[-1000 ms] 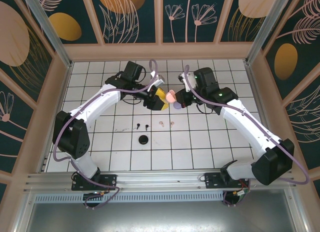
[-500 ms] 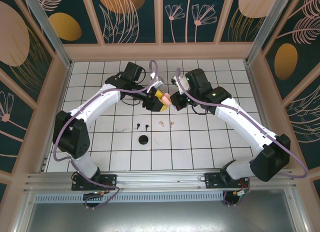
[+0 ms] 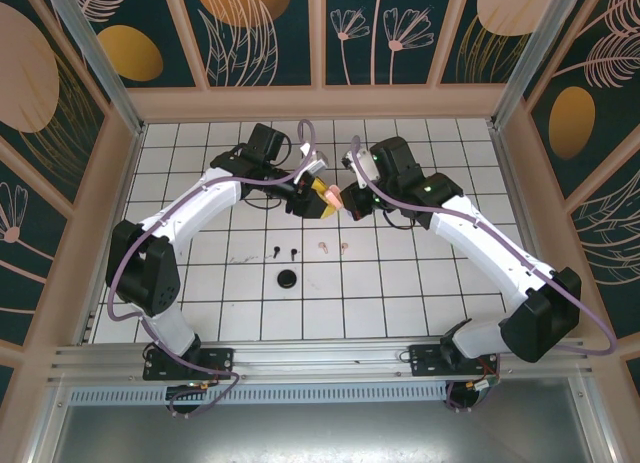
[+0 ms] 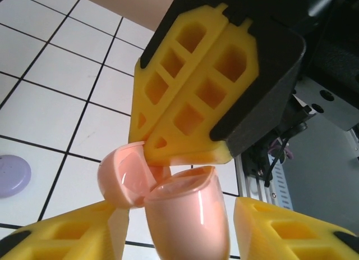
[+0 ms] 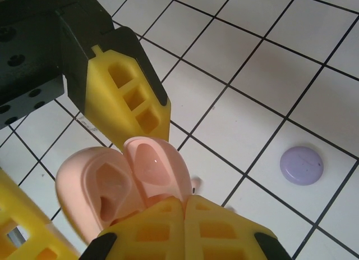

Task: Insert the wireless bluetooth earbuds into the charging case

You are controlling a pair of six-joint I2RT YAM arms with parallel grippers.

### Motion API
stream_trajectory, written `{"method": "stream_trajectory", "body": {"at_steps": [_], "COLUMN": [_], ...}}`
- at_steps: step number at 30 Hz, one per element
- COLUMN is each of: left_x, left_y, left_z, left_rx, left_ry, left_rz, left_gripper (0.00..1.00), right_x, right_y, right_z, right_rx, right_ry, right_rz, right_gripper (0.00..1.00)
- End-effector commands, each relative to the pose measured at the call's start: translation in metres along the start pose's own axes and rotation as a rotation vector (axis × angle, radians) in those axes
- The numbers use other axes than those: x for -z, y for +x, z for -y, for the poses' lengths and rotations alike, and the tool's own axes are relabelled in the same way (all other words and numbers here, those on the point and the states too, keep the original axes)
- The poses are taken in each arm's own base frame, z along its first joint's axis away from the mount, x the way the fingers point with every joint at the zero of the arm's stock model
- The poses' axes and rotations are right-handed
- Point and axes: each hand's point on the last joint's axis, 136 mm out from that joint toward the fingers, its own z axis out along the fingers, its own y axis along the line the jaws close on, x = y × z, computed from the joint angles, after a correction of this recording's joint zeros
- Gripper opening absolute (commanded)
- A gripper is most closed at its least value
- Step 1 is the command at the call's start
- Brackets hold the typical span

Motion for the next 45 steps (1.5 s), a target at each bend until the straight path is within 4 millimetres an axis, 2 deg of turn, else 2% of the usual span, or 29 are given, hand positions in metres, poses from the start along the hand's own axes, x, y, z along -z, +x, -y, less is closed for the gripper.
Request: {"method": "stream_trajectory", "body": {"at_steps": [1,3,7,9,11,16,18,20,23,27,31,33,35,40,45], "left_x": [0.002,0.008,0.008,0.007,0.007,0.006,0.005,0.005,0.007,0.017,0.039,0.056,0.075,0.114,0.146], "left_y": [-0.017,-0.026,-0.026,-0.025,-0.025,-0.023,-0.023,-0.023,-0.026,-0.04,-0.059,-0.07,-0.08,-0.092,-0.096], "left_z": [0.004,0.012,0.014,0.014,0.015,0.017,0.016,0.016,0.013,0.006,0.0,-0.001,0.001,0.01,0.017], "left_rx": [-0.062,-0.086,-0.082,-0.077,-0.074,-0.066,-0.064,-0.057,-0.065,-0.103,-0.149,-0.173,-0.192,-0.216,-0.205], "left_ry": [0.019,0.018,0.038,0.046,0.051,0.069,0.072,0.071,0.033,-0.09,-0.253,-0.348,-0.435,-0.582,-0.687], "left_rz": [0.067,0.091,0.099,0.099,0.1,0.11,0.118,0.129,0.165,0.265,0.401,0.487,0.579,0.756,0.895], "left_gripper": [0.46,0.45,0.38,0.31,0.3,0.18,0.13,0.09,0.0,0.0,0.0,0.0,0.0,0.0,0.0], "right_x": [0.001,0.001,0.001,0.003,0.003,0.009,0.015,0.02,0.035,0.064,0.084,0.079,0.064,0.008,-0.05], "right_y": [-0.001,0.0,-0.002,-0.004,-0.006,-0.021,-0.03,-0.038,-0.049,-0.056,-0.053,-0.043,-0.031,0.012,0.044], "right_z": [-0.006,-0.007,-0.006,-0.006,-0.006,-0.001,0.001,0.002,0.005,0.009,0.012,0.012,0.017,0.033,0.031], "right_rx": [0.022,0.022,0.022,0.023,0.022,0.012,0.004,-0.004,-0.031,-0.105,-0.222,-0.272,-0.333,-0.455,-0.484], "right_ry": [-0.008,-0.009,-0.003,-0.002,0.003,0.039,0.058,0.076,0.098,0.101,0.065,0.042,0.041,0.086,0.12], "right_rz": [-0.012,-0.013,-0.008,0.0,0.006,0.055,0.089,0.118,0.168,0.256,0.331,0.32,0.288,0.16,0.01], "right_gripper": [0.0,0.0,0.0,0.0,0.0,0.0,0.08,0.24,0.43,0.55,0.61,0.61,0.61,0.6,0.58]}}
